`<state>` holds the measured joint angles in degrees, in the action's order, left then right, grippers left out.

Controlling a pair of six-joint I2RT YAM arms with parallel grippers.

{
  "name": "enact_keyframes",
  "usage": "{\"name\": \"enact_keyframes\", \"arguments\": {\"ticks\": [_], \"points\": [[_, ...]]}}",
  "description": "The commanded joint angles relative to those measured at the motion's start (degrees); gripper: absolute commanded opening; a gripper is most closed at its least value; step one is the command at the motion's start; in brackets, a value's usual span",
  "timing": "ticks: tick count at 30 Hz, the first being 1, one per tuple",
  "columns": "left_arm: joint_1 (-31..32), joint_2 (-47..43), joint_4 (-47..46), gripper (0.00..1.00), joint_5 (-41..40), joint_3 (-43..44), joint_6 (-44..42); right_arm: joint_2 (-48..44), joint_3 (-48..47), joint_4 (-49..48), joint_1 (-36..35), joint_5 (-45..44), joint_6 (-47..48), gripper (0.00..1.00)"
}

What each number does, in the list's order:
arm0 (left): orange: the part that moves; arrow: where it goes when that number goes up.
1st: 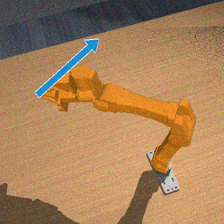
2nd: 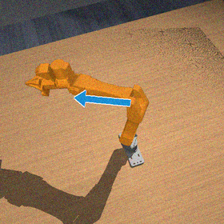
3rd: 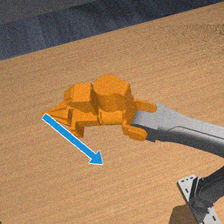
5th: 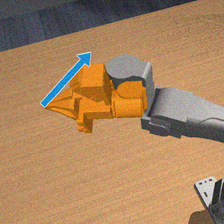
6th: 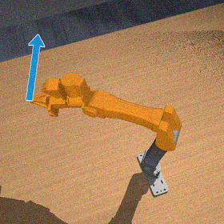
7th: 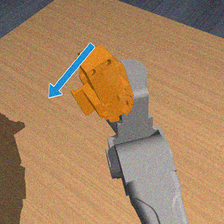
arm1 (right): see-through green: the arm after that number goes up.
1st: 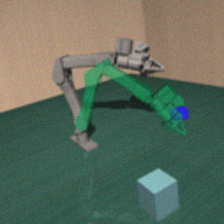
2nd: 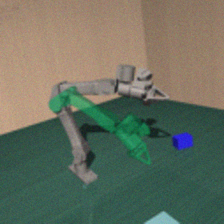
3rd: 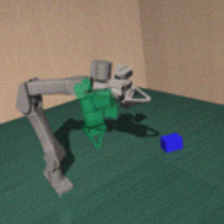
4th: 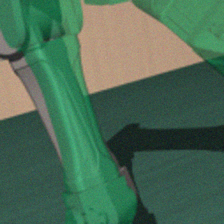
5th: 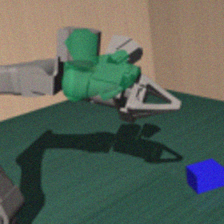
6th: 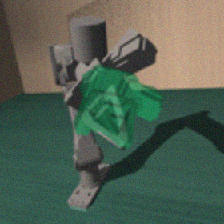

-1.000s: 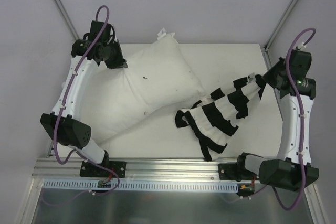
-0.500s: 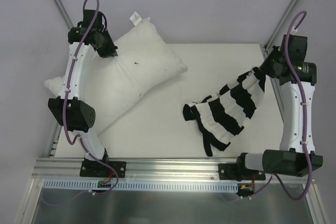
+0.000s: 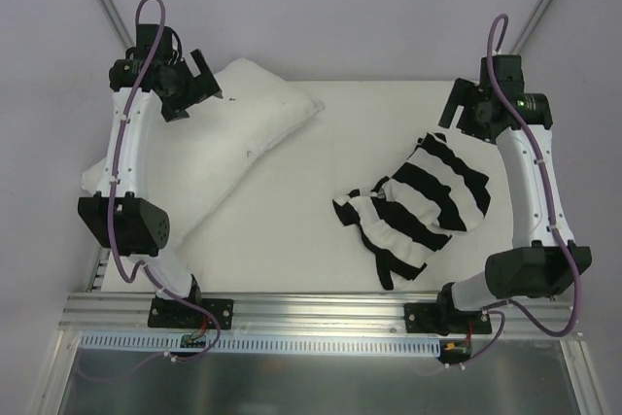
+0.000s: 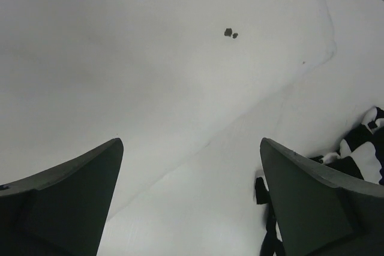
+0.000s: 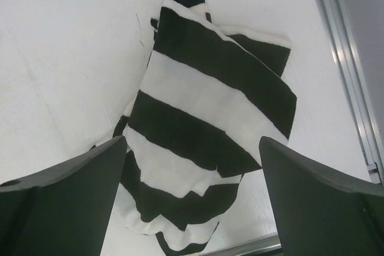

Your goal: Remove the pillowcase from the pillow

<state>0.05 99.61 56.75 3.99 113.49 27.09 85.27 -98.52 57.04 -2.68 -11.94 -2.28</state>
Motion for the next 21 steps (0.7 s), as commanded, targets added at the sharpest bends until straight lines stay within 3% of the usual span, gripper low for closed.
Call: {"name": "enact_keyframes", "arguments": {"ticks": [1,6,13,21], "points": [[0.64,-10.55,-0.76,0.99,2.69,-3.0,-2.48,-7.74,0.78,0.97,-0.66,-5.1,1.4,0.96],[3.98,-21.28,-3.83,0.99,3.39,-12.4,-5.12,-20.72,13.86,-2.98,-1.8,-6.87,1.49,0.96],[11.71,-37.9,-10.34,0.99,4.27,-32.59,-6.26,-37.26,29.95,-7.46,-2.42,-6.6,-0.53,0.96],[14.62,-51.34,-14.39,0.99,3.75,-50.98,-5.82,-43.0,37.08,-6.94,-2.51,-8.0,-1.05,0.96]]}}
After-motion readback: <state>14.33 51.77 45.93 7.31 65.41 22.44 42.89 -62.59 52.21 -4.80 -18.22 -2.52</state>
